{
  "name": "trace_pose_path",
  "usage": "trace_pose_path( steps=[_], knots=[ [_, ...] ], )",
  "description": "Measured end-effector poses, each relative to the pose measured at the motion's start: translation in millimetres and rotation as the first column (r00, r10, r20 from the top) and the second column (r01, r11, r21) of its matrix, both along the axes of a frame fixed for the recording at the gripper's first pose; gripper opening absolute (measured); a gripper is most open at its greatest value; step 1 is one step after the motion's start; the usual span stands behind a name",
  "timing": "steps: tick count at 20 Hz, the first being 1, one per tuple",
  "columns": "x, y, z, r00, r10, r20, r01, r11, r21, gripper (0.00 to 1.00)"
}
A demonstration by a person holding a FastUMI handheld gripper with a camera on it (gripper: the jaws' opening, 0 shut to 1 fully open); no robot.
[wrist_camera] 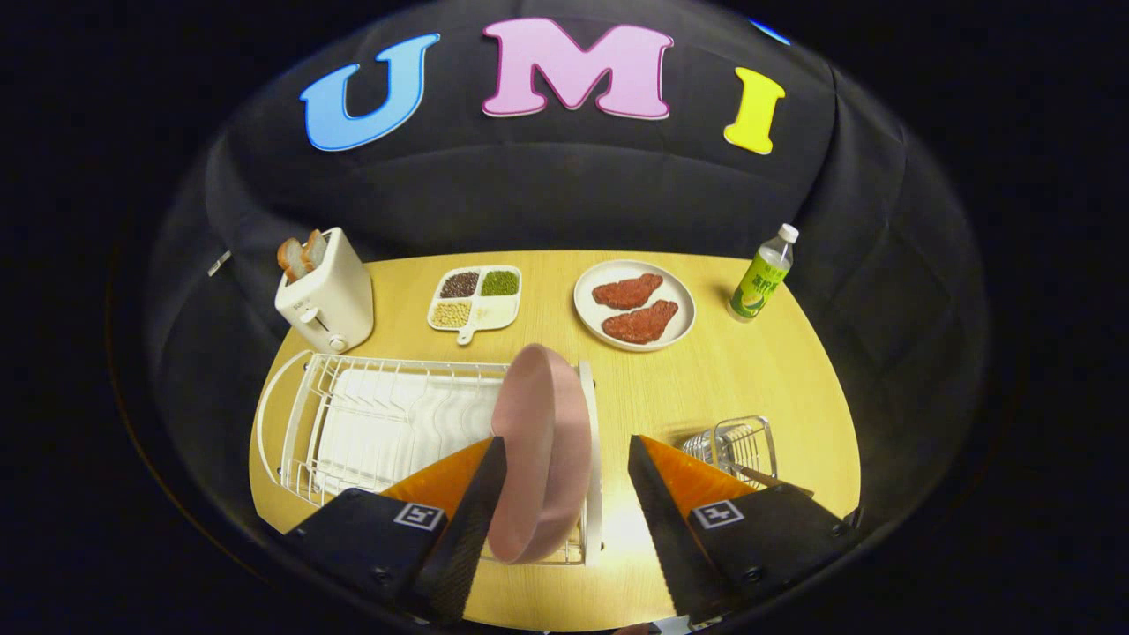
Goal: Take the plate from the dish rack, then take the spoon from the basket and place it into the plate.
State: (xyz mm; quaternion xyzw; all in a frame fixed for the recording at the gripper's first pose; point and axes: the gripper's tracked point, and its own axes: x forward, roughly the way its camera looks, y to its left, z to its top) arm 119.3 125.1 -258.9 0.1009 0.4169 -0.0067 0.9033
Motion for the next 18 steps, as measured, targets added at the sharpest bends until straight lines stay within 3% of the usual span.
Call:
trace_pose_path(
  steps=[1,4,7,18],
  knots=[
    [1,2,-8,1.0,-0.01,-0.018,0.01,1.0,-0.002,0.75],
    [2,5,-27,0.998,-0.025,-0.062,0.023,0.999,-0.027,0.61],
    [6,2,-31,0.994,-0.073,-0.08,0.07,0.996,-0.05,0.33],
    [16,-6,5,0.999,-0.035,-0.019,0.03,0.977,-0.213,0.29]
  ],
)
